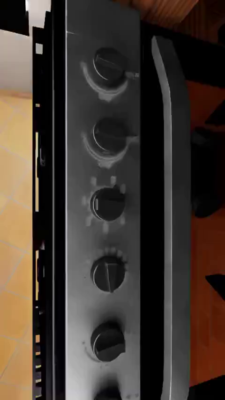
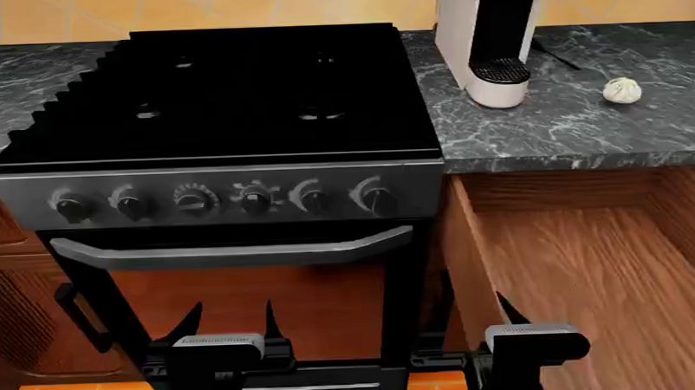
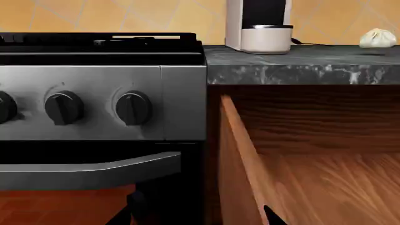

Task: Close the right drawer.

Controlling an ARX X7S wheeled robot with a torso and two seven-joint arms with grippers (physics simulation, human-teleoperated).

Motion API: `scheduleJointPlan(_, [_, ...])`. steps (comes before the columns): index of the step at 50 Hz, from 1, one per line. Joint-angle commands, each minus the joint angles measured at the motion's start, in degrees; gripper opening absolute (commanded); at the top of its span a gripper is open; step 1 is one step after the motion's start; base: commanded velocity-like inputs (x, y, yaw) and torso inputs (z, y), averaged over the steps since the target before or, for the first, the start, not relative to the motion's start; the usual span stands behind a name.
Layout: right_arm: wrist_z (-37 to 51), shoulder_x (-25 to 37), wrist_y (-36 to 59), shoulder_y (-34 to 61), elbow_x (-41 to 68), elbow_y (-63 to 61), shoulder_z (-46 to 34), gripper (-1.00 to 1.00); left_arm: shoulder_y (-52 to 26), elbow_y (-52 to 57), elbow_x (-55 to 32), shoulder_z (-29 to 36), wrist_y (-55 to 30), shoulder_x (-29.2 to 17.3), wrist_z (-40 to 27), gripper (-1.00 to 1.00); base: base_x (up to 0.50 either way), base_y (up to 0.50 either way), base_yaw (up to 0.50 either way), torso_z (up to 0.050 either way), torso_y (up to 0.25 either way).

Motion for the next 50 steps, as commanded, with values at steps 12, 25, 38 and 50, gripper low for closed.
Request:
scheduleJointPlan(12, [3.4,2.7,0.2,0.1,2.8,-0.2,-3.2,1.0,-0.4,-0.4,-2.5,3.1,-0.3,-2.7,-3.5,1.0,0.0,0.0,0.0,0.0,0.0])
scheduleJointPlan(25, [11.0,0.0,-22.5,48.9,58.8,69.1,-74.4,1.0,-18.1,-21.1,1.7,-4.2,2.1,-5.9,-6.4,1.0,0.0,0.0,0.0,0.0,0.0])
scheduleJointPlan(38, [23.5,7.5,-18.8,56.3,63.1,50.8,-84.1,1.0,-14.9,3.1,0.6,-5.1,-18.5,-7.6,-6.2,1.0,0.0,0.0,0.0,0.0,0.0])
scheduleJointPlan(50, [41.6,24.0,-2.6,68.9,65.1,12.4,-86.9,1.0,-17.9,31.8,-4.6,-8.6,-46.5,-12.1,-2.5,1.0,0.0,0.0,0.0,0.0,0.0])
